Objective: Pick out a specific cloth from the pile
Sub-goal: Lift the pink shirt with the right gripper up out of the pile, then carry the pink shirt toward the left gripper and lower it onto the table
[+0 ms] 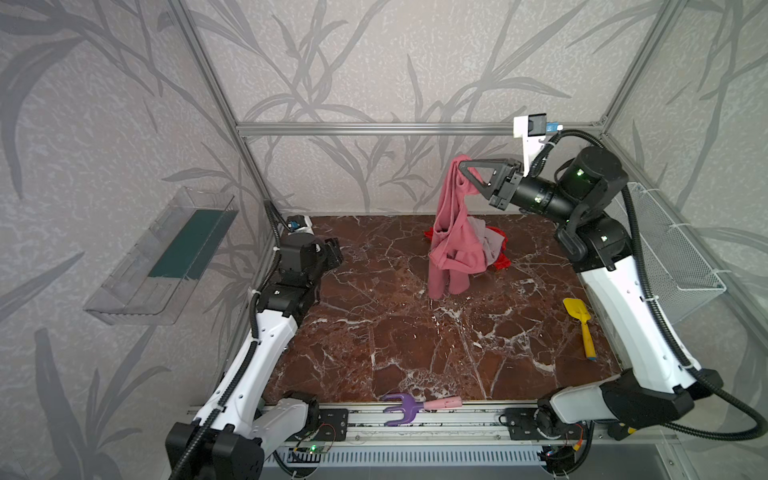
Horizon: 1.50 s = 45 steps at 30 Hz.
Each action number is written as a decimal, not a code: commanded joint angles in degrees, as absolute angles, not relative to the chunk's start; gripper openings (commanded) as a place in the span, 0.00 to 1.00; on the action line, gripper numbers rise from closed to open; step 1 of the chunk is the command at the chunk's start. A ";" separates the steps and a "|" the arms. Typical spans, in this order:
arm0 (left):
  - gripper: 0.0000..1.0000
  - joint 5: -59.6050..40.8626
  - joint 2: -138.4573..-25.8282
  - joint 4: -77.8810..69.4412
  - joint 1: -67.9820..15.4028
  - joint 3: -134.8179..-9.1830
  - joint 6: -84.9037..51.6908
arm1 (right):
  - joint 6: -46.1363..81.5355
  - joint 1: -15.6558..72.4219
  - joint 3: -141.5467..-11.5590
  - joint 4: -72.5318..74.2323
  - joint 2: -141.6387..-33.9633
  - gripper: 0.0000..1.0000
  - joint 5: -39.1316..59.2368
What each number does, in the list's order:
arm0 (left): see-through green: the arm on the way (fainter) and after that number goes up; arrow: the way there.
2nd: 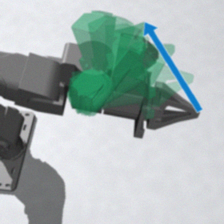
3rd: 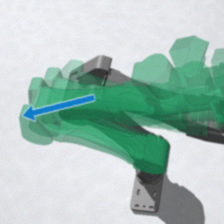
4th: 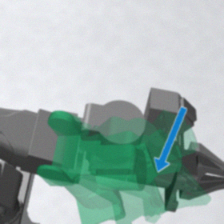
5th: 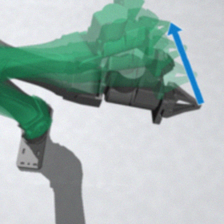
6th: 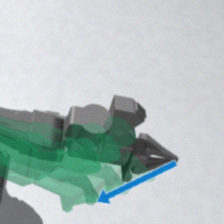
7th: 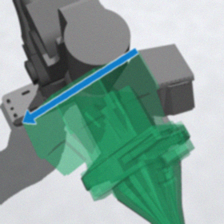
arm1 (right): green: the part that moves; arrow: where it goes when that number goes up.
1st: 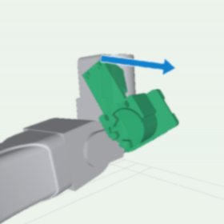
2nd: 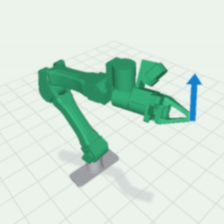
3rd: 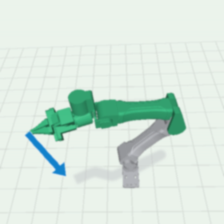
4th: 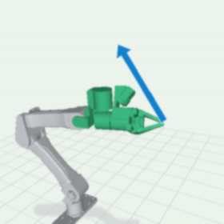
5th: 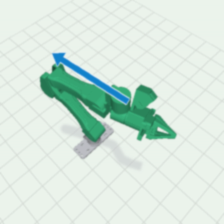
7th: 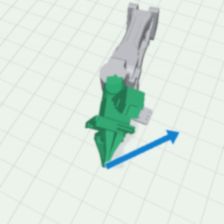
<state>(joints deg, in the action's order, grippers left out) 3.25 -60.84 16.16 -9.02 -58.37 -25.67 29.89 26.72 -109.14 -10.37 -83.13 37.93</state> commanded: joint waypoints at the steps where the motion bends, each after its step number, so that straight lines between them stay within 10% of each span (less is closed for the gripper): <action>1: 0.61 5.42 -58.43 23.22 -9.23 -61.32 -26.51 | 26.56 30.34 -110.42 -9.43 -84.09 0.00 36.21; 20: 0.62 6.57 -48.51 35.48 -9.23 -62.23 -24.81 | 22.19 45.87 -106.88 -2.29 -105.67 0.00 25.40; 39: 0.62 8.08 -43.35 39.98 -9.23 -63.01 -22.37 | 24.17 54.23 -131.41 -9.39 -137.94 0.01 25.33; 42: 0.62 7.29 -43.52 40.02 -9.22 -63.36 -21.97 | 24.08 55.06 -139.19 -13.77 -143.40 0.12 26.40; 45: 0.62 5.64 -43.82 39.39 -9.23 -63.33 -21.30 | 24.08 54.98 -143.14 -17.12 -145.60 0.49 26.10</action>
<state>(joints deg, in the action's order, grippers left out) 6.74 -43.88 38.98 -9.02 -61.80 -22.48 24.10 54.70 -139.24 -12.47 -144.68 25.21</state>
